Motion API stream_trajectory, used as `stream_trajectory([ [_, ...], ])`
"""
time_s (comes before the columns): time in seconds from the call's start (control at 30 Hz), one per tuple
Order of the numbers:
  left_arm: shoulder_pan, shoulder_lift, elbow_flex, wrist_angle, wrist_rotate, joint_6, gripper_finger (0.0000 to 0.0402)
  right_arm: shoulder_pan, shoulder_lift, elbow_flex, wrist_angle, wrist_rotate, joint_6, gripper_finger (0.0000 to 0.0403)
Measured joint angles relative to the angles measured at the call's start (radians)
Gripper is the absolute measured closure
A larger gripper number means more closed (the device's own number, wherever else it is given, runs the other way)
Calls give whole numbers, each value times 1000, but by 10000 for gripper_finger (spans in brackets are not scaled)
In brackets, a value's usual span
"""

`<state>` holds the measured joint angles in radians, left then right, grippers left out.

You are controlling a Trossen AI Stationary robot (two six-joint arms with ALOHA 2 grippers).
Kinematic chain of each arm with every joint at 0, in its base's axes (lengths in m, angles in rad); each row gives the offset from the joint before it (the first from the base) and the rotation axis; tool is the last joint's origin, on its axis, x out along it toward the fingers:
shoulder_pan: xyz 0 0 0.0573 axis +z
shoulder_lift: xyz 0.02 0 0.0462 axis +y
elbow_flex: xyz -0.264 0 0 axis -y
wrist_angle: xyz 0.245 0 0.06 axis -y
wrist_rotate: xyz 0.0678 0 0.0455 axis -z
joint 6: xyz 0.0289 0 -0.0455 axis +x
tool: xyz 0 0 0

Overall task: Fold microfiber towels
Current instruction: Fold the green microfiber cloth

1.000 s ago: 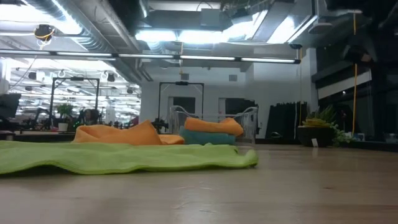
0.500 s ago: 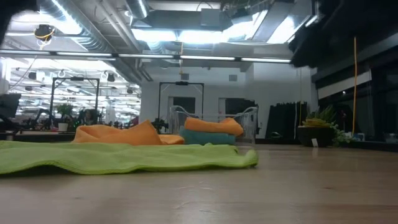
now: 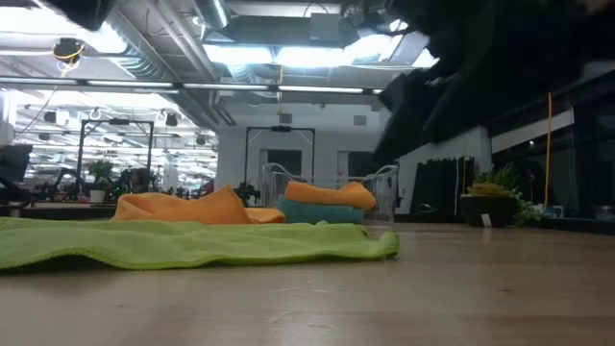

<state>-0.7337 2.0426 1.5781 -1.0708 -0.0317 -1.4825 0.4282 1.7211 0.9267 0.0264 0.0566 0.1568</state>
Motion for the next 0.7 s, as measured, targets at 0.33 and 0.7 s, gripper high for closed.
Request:
stream_trajectory([
  [0.33, -34, 0, -91, 97, -5, -29, 226, -10, 188, 79, -26, 69, -69, 131],
  [0.7, -6, -1, -119, 100, -138, 3, 226, -28, 227, 87, -111, 48, 20, 131],
])
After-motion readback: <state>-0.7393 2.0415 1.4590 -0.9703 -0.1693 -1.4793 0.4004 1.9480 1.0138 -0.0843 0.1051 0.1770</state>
